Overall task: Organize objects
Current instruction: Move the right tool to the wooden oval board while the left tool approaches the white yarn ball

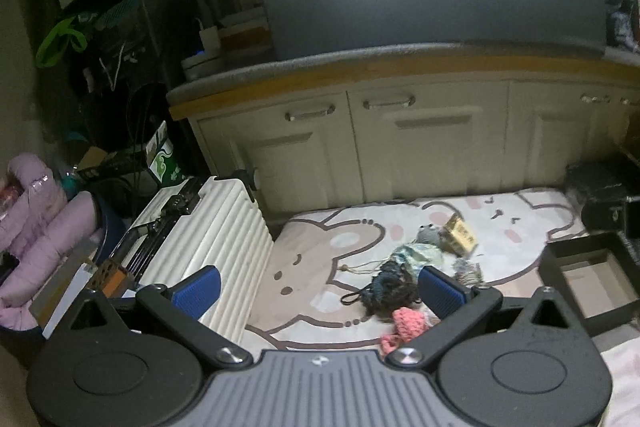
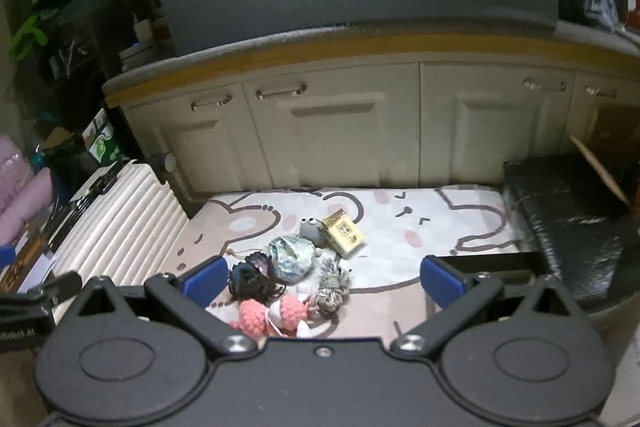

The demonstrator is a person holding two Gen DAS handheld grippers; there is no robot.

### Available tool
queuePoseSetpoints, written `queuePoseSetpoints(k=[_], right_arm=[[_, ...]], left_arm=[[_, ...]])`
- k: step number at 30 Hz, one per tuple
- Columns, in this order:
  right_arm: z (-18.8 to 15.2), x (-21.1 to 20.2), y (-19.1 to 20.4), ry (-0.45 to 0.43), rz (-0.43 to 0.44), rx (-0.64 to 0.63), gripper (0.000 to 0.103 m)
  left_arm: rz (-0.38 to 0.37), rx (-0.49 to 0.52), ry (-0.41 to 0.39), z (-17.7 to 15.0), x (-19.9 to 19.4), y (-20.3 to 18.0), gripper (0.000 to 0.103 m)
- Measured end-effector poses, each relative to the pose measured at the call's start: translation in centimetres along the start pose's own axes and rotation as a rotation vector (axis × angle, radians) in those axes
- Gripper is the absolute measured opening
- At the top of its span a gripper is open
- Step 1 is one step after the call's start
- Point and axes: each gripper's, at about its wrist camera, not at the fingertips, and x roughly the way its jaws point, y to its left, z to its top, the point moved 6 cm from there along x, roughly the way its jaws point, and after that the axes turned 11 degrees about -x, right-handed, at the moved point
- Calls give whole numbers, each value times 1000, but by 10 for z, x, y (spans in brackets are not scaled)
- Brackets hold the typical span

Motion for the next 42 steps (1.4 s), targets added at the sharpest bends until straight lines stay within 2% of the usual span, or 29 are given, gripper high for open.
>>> queuePoseSetpoints(k=[8,13,18,21,25,31,36,42], right_arm=[[-21,78,-2,38,45,35,103],[-44,123,1,107,54,22,103],[-73,158,6,180,38,78,103],[-88,175,18,211,31,54,103],[-109,193,41,261,54,-9,103],[-130,212,57,304,54,-69,103],[-142,224,61,328,46,-81,103],[-151,231,77,332,89,-132,103]], left_arm=[[-23,-18,97,-30,68,3,103],[-50,-58,160,-56,107,4,103],[-46,-75,217,-81,135,10,103],[-42,-82,250,-98,151,15,103],[-45,-82,288,-120,165,18,103],[-94,-100,318,-151,175,13,103],[-146,-82,325,-173,177,5,103],[-197,-90,347,-191,182,-1,103]])
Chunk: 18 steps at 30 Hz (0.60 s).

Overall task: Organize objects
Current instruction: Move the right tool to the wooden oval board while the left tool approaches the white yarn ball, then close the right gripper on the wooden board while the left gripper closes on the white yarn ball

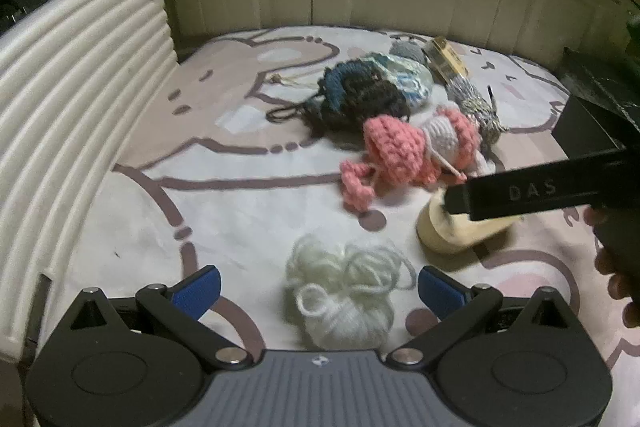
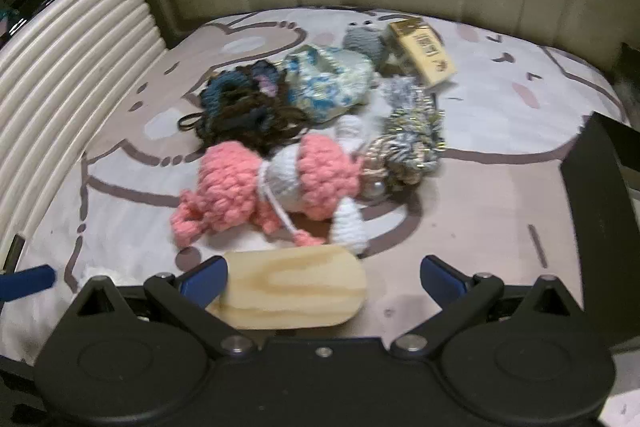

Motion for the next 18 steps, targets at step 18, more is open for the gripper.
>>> queuePoseSetpoints(k=[18], right_arm=[[-4,12,25,11,-15,-172,103]], left_arm=[[-5,22,46,-25,17,5,103]])
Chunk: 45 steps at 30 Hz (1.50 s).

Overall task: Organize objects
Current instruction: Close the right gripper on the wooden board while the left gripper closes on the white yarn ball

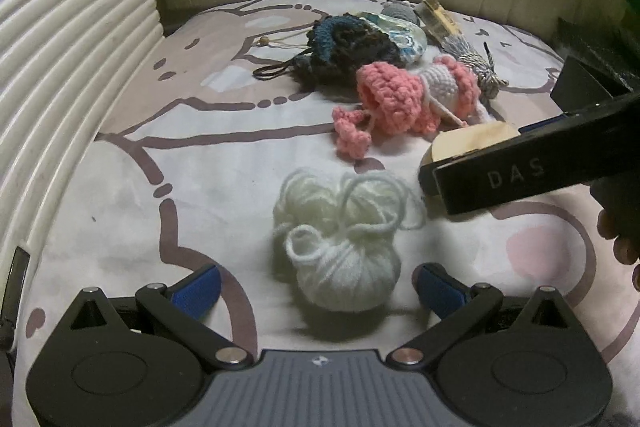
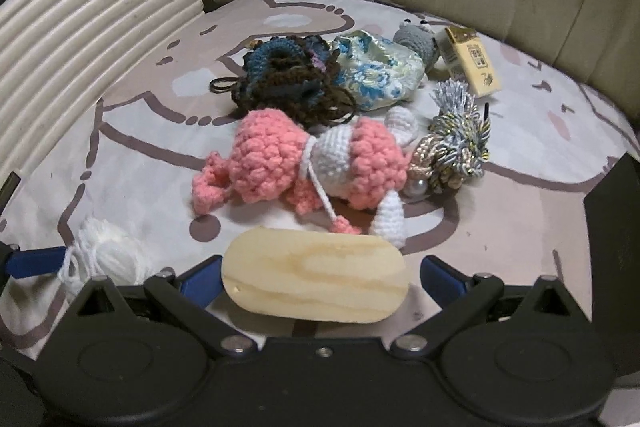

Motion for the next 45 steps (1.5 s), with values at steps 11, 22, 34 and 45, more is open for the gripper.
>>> queuePoseSetpoints(k=[11,22,34,45], right_arm=[[-6,-10,-12,57,-29,-29,93],[-24,-20,-29,94,-15,-2,93],[-27,-17,-31,110,-9,23,93],[-31,-21,-35,113,13,55,93]], left_arm=[[-83,-38,1,2,-11,2,103],[-145,-133,13,14,-15,1,86],[-103,-224,66,24,-6,8,64],[-68,-163,68,23,-14,2,44]])
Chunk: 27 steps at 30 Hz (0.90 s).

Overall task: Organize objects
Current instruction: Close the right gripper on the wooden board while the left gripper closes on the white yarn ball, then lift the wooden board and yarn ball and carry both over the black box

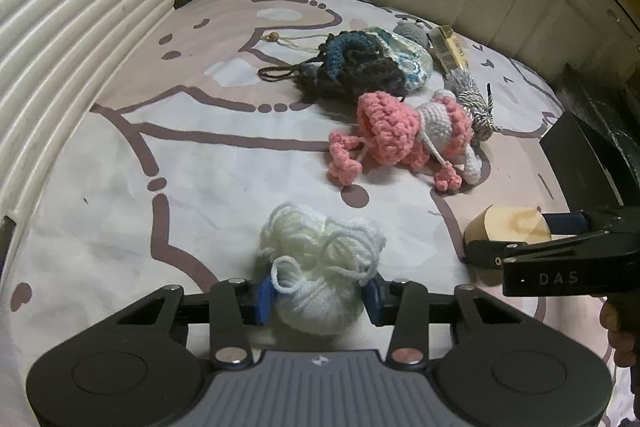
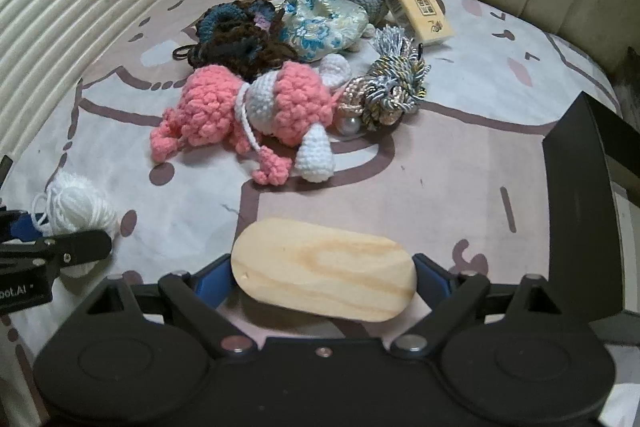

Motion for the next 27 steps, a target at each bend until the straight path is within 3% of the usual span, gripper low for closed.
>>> queuePoseSetpoints(k=[27], right_arm=[[31,-103,-41,-241,-115,90,93]], left_arm=[[24,90,-162,55,-67,-47,44]])
